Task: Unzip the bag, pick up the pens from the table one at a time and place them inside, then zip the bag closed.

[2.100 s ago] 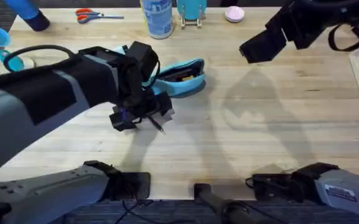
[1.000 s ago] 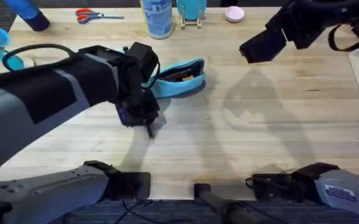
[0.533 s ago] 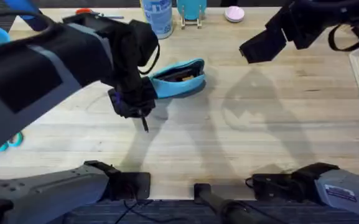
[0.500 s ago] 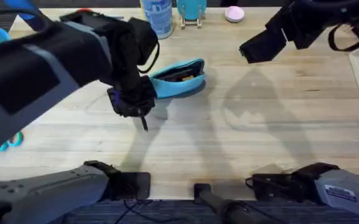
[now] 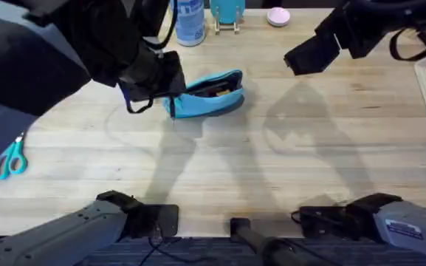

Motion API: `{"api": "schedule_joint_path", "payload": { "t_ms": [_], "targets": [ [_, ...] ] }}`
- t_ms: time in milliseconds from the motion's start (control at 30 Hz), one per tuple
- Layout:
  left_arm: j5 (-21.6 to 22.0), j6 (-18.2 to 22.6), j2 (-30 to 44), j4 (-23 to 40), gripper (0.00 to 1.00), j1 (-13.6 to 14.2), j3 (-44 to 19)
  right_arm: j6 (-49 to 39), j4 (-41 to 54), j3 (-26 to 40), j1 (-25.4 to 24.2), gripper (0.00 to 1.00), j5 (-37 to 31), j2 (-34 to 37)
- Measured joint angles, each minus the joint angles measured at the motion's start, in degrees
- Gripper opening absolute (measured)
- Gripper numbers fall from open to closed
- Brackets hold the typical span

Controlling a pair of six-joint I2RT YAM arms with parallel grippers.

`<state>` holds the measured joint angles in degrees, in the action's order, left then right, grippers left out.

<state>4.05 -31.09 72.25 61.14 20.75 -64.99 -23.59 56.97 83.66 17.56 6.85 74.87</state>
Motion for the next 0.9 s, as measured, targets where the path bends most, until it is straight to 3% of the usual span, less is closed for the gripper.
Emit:
{"api": "schedule_joint_path", "payload": {
  "t_ms": [267, 600, 800, 833, 900],
  "targets": [
    [-1.91, 17.84, 0.00, -9.82, 0.043, 0.00, 0.00, 0.00, 0.00, 0.00, 0.00, 0.997, 0.00, 0.00],
    [-10.93, 42.94, 0.02, -16.71, 0.043, 0.00, 0.00, -0.13, -0.02, 0.00, 0.00, 0.998, 0.00, 0.00],
    [-14.40, 52.07, 0.16, -19.55, 0.043, 0.00, 0.00, -0.20, -0.02, 0.00, 0.00, 0.998, 0.00, 0.00],
    [-17.88, 55.49, 0.81, -19.80, 0.043, 0.00, -0.02, -0.20, 0.00, 0.00, 0.00, 0.998, 0.00, 0.00],
    [-20.43, 57.55, 2.00, -19.84, 0.043, 0.00, -0.02, -0.21, 0.00, 0.00, 0.00, 0.998, 0.00, 0.00]
  ]
}}
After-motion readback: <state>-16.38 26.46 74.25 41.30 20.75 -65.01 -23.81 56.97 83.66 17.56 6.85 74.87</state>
